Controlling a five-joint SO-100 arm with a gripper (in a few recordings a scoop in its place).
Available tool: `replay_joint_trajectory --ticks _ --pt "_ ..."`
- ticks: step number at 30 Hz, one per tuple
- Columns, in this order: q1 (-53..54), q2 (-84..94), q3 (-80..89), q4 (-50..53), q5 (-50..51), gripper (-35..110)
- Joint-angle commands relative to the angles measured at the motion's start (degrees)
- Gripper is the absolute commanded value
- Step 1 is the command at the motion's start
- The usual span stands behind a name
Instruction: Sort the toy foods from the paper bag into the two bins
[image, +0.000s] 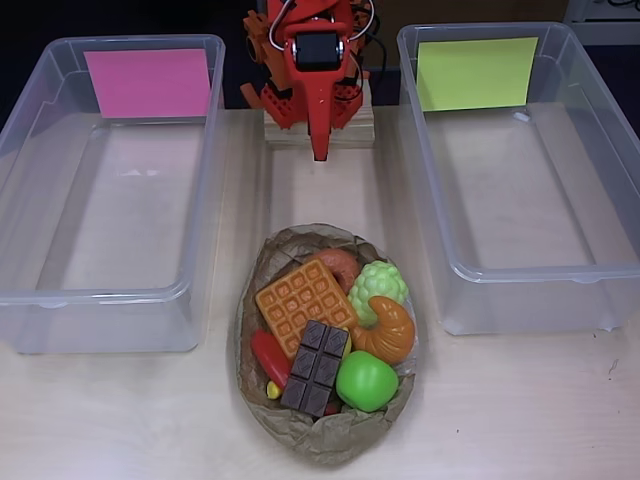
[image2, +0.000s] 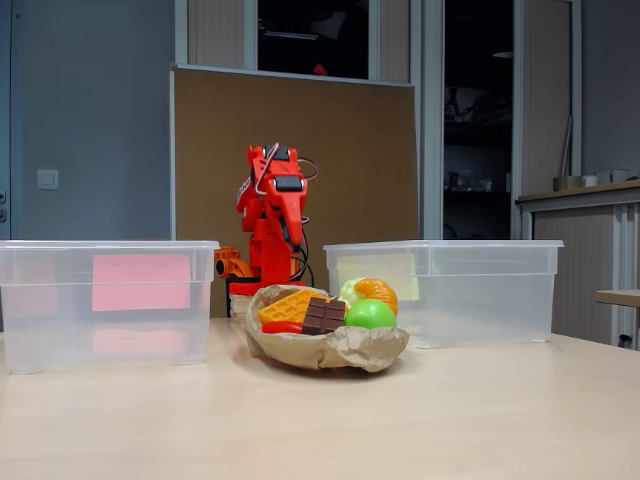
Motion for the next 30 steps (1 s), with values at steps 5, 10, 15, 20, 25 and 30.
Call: replay_joint_trajectory --ticks 5,10,15,20,25,30 --pt "-0.26 -29.36 -23.55 0.62 -4.66 0" --pt "1.67 -47.99 -32.52 -7.21 -5.45 0" --pt "1.49 -59.85 -38.67 -10.28 1.05 0" --pt "-2.11 -68.64 -39.9 -11.51 4.66 25" --pt "-5.8 -76.11 -44.03 -11.69 6.42 34" --pt "-8.35 -80.77 -46.93 -12.48 9.84 35"
